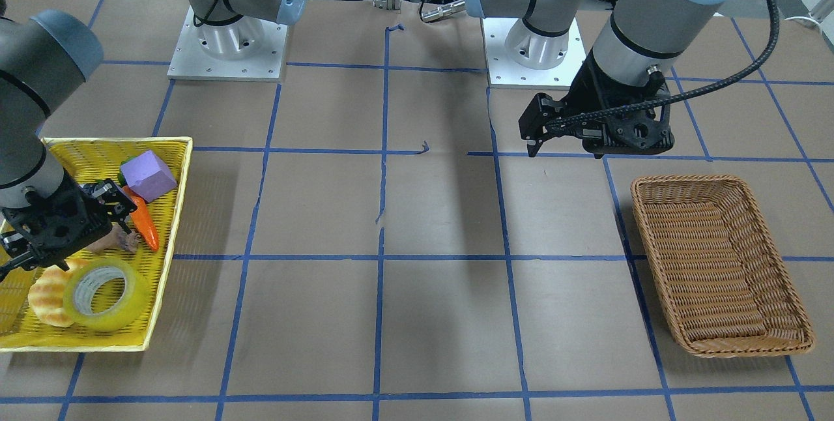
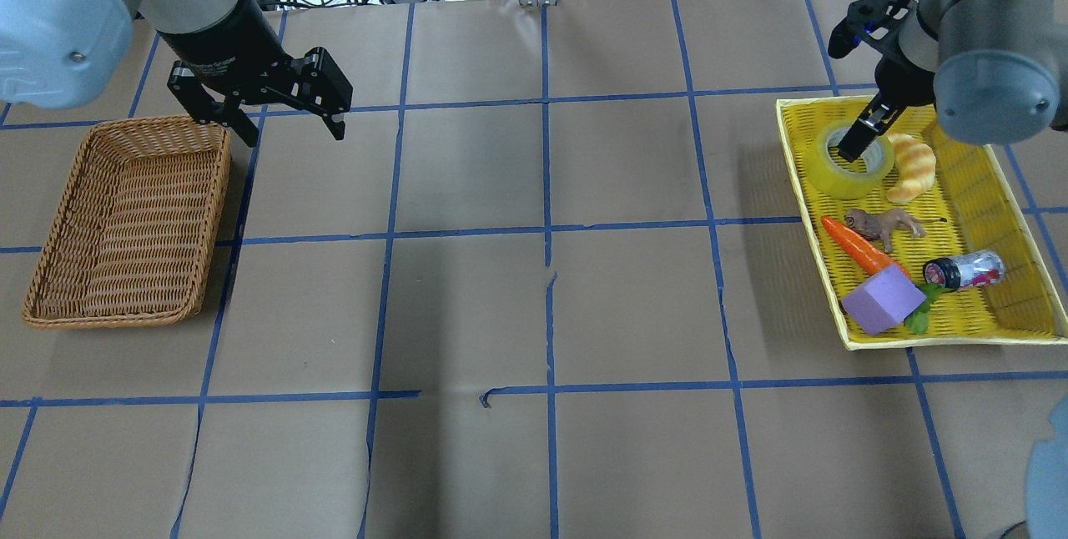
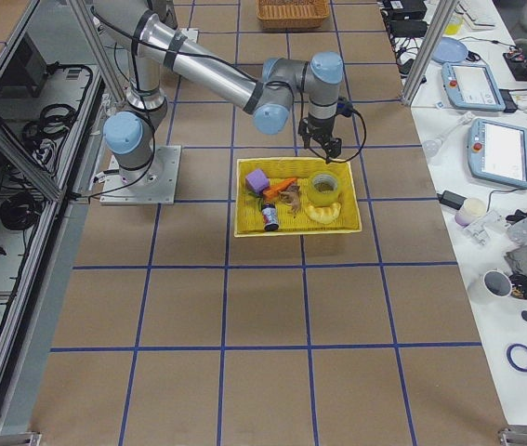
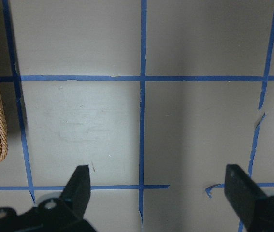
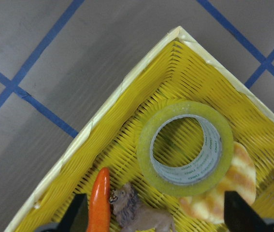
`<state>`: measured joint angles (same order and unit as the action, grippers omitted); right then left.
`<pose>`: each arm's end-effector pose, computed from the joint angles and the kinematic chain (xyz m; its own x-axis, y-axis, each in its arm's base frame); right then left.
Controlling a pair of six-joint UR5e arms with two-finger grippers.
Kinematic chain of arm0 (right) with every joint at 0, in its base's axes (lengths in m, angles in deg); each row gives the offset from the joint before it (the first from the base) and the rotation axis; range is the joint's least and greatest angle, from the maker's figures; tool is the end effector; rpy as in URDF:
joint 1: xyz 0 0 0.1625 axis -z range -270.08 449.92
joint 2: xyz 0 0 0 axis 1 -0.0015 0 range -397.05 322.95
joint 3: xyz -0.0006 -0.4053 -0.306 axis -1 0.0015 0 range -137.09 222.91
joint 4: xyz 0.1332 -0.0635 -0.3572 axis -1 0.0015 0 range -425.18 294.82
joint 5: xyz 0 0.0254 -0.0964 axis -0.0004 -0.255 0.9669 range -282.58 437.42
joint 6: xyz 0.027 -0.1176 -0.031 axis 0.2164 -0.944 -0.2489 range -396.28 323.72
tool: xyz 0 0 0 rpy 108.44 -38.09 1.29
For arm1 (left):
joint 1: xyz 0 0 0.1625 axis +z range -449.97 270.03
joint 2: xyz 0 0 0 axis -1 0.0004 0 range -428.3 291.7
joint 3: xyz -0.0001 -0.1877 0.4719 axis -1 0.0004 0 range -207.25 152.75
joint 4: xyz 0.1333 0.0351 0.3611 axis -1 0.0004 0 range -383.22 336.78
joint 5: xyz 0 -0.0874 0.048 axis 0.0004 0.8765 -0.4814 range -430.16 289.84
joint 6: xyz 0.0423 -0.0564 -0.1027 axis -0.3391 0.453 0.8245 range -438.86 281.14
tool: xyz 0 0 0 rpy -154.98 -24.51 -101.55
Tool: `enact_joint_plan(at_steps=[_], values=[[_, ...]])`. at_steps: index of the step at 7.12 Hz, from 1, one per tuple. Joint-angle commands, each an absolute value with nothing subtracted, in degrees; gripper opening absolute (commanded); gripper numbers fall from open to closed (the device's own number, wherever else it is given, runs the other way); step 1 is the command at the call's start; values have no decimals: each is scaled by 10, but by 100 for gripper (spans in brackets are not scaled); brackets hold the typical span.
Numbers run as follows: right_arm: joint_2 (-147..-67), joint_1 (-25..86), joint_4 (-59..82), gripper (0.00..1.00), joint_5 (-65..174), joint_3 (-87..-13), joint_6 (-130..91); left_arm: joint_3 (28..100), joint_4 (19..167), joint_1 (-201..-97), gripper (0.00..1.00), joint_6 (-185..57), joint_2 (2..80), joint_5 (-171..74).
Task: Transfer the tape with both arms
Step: 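Lower the right gripper into the yellow basket onto the tape roll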
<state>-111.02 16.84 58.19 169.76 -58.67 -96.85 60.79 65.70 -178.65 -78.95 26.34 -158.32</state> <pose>-0.0444 -0.5859 0.3687 -0.7213 -0.6842 0.1075 -0.6892 0.7244 -0.0140 -0.1256 -0.5028 0.5244 -0.9992 -0.0225 0.0322 -0.0216 0.9994 0.0280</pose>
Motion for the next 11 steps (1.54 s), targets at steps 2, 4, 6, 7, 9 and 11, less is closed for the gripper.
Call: enact_joint_plan(at_steps=[2, 4, 6, 7, 9, 11], values=[[-1049, 191, 662, 100, 1690, -617, -1028, 608, 656, -1787, 100, -789, 264, -1583], [-1049, 191, 653, 99, 1690, -625, -1029, 609, 656, -1787, 100, -789, 264, -1583], [-1046, 191, 651, 94, 1690, -628, -1029, 609, 656, -1787, 100, -789, 265, -1584], [-1046, 191, 652, 88, 1690, -634, -1035, 609, 656, -1787, 100, -789, 265, -1583], [-1045, 191, 652, 8, 1697, -634, -1039, 608, 656, -1787, 100, -789, 265, -1583], [-1048, 191, 652, 0, 1698, -629, -1038, 607, 656, -1787, 100, -789, 264, -1583]])
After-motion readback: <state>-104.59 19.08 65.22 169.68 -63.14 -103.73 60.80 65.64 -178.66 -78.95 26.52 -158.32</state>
